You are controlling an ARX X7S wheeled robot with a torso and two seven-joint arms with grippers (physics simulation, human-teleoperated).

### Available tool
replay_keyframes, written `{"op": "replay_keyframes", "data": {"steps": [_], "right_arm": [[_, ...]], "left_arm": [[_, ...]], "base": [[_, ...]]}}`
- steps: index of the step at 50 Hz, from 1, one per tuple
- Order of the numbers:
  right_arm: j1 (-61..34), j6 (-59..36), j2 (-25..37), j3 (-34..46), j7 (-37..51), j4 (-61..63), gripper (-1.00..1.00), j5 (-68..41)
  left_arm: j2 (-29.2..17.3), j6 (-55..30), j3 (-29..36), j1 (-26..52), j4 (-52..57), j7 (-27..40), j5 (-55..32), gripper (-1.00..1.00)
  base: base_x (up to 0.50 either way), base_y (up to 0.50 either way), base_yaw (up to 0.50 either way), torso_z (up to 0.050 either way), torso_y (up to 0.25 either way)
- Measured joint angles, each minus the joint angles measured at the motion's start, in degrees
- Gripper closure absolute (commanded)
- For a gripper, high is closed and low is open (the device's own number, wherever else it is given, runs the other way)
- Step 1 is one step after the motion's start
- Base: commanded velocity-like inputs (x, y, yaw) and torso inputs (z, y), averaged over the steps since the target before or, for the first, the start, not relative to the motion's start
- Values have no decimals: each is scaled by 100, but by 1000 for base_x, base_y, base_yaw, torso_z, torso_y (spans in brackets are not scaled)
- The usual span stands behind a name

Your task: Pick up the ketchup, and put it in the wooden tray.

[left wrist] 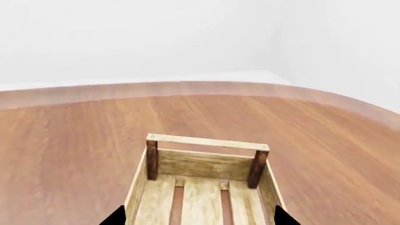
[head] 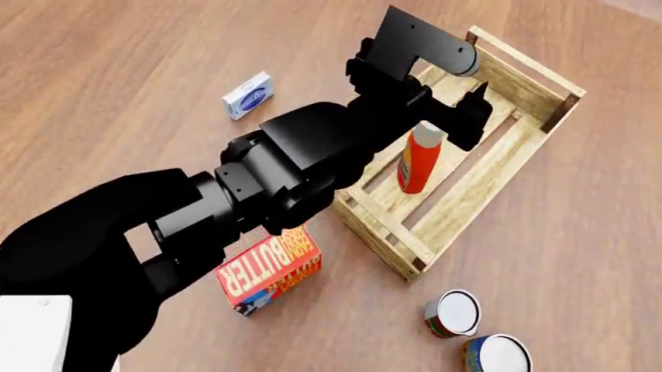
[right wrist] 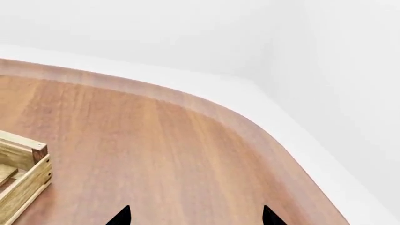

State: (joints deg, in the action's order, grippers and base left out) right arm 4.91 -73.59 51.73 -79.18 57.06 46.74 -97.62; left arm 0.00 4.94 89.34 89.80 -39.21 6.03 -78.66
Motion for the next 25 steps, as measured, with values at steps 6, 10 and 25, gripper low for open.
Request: {"op": "replay_keyframes", "data": {"steps": [6,10,25], "right_arm": [[-54,0,-40,-12,-300,62,-100,146],[-93,3,-72,-20,-549,107,-100,259],[-222,68,-200,-37,-1448,253,-100,649]], "left_arm": [[-1,-2,5,274,4,99,-184,-100],[-2,-18,-11,472,-3,195,-339,-100],[-1081,-69,-177,899,1490,1121,-687,-100]], "base": [[0,0,0,-2,124],[0,0,0,-5,136],[0,0,0,-7,136]]}}
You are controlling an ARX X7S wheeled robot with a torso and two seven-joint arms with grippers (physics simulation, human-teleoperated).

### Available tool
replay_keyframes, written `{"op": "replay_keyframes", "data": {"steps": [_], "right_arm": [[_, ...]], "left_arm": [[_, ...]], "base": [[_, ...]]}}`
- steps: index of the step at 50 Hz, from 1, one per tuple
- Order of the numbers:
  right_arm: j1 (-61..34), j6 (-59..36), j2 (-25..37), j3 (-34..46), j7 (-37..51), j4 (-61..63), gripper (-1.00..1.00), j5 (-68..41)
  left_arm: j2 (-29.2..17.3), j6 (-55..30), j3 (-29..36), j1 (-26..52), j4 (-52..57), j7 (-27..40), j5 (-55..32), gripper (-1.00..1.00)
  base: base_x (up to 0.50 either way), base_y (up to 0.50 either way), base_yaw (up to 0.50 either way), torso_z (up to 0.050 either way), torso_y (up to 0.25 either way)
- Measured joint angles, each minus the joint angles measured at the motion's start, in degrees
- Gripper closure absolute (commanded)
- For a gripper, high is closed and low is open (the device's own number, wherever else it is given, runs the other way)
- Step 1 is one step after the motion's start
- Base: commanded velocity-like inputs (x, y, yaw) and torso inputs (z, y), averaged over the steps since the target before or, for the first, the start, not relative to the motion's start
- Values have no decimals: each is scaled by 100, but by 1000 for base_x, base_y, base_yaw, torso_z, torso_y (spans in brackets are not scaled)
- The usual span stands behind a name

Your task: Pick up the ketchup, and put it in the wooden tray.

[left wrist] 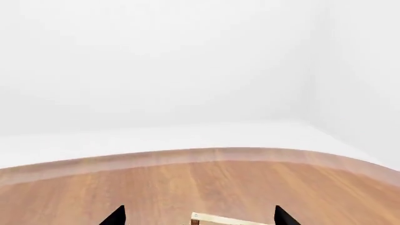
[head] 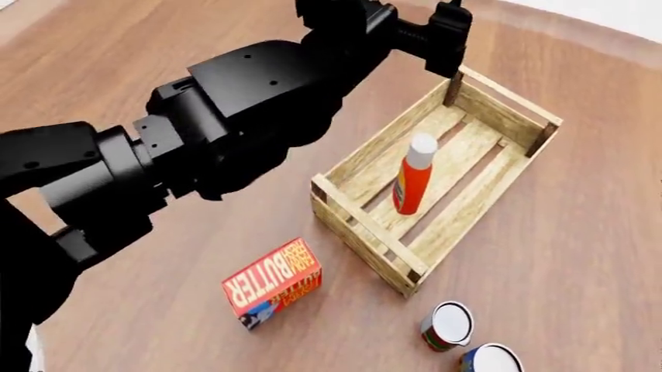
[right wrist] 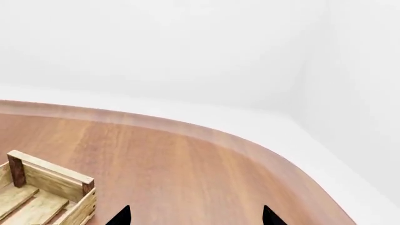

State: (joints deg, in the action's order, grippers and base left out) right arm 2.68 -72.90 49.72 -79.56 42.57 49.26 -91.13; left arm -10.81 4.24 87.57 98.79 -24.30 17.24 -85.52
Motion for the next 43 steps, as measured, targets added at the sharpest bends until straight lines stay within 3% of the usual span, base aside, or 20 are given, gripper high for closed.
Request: {"op": "replay_keyframes", "data": {"steps": [25,43], "right_arm": [[-65,199,-148,3,-1283,127,-100,424],[-65,360,-220,17,-1798,125,-100,499]], "left_arm": [[-3266,603,-109,-747,3898,2372,179,-100],[-4736,1304,69,-1801,5583,3780,621,-100]], "base": [[0,0,0,-8,96],[0,0,0,0,0]]}}
